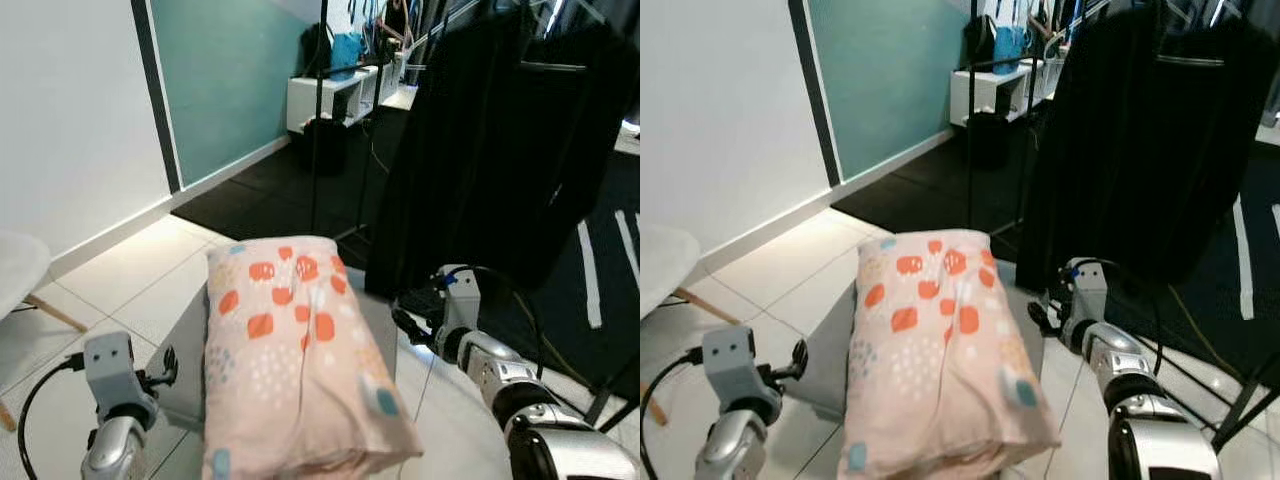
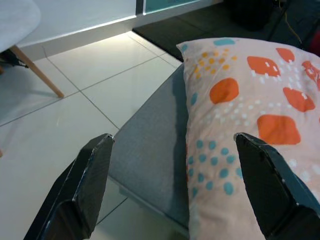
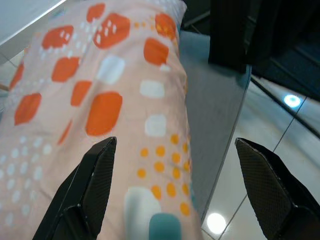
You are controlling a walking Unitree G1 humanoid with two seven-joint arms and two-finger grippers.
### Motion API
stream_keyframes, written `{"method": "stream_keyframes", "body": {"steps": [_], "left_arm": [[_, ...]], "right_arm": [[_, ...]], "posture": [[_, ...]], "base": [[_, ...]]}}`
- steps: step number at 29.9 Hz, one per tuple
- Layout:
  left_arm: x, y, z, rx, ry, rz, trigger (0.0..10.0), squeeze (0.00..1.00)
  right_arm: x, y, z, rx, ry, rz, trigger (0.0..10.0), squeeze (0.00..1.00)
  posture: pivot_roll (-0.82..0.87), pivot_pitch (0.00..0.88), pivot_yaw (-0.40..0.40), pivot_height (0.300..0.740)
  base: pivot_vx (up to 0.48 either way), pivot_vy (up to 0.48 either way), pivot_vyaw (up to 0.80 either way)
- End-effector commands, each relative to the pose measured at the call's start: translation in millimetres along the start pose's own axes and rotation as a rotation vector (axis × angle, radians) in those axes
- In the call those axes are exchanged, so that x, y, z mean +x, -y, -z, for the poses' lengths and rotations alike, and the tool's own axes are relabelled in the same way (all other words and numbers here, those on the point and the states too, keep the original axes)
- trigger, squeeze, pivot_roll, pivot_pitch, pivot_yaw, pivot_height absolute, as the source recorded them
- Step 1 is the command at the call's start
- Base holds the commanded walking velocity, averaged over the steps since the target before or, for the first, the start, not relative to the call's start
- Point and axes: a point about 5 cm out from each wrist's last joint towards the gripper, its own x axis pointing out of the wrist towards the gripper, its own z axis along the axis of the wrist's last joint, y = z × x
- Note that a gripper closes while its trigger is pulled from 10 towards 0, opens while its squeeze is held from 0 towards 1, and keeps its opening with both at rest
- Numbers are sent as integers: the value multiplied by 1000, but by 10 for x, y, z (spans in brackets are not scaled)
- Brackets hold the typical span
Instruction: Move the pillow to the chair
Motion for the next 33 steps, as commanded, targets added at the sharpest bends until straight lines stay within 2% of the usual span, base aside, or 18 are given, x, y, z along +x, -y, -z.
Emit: {"method": "stream_keyframes", "body": {"steps": [1,5,8,11,14,20,22,27,28,29,30,31,32,33], "left_arm": [[-4,7,-32,-4,-4,11,10000,0],[-33,27,-173,-18,11,38,10000,0],[-44,22,-190,-16,12,42,10000,0],[-74,-5,-237,-20,10,46,10000,0],[-142,-83,-310,-17,7,46,10000,0],[-185,-143,-352,-20,4,41,10000,0],[-199,-207,-438,-110,5,21,10000,0],[-172,-201,-483,-175,6,24,10000,0],[-97,-174,-461,-228,-8,18,10000,0],[-97,-174,-461,-228,-8,18,10000,0],[-29,-140,-445,-287,-16,11,10000,0],[-29,-140,-445,-287,-16,11,10000,0],[51,-112,-423,-350,-31,-7,10000,0],[51,-112,-423,-350,-31,-7,10000,0]], "right_arm": [[7,9,-60,28,14,10,10000,0],[5,38,-143,55,44,30,10000,0],[1,54,-158,63,50,38,10000,0],[-8,85,-171,103,62,58,10000,0],[-19,112,-112,200,52,77,10000,0],[-12,86,-65,250,37,63,10000,0],[13,16,-28,310,18,24,10000,0],[30,-34,-38,351,18,-12,10000,0],[45,-78,-62,368,21,-47,10000,0],[45,-78,-62,368,21,-47,10000,0],[60,-129,-82,382,20,-88,10000,0],[60,-129,-82,382,20,-88,10000,0],[79,-203,-89,369,2,-140,10000,0],[79,-203,-89,369,2,-140,10000,0]], "posture": [[-83,23,-55,605],[-72,49,-33,585],[-72,49,-33,575],[-56,73,-17,565],[-27,107,6,550],[-14,124,19,540],[-4,153,30,530],[-5,176,32,520],[-11,193,32,515],[-11,193,32,515],[-18,202,30,515],[-18,202,30,515],[-27,214,29,515],[-27,214,29,515]], "base": [[0,0,0],[0,0,0],[0,0,0],[0,0,0],[0,0,0],[0,0,0],[0,0,0],[0,0,0],[0,0,0],[0,0,0],[0,0,0],[0,0,0],[0,0,0],[0,0,0]]}}
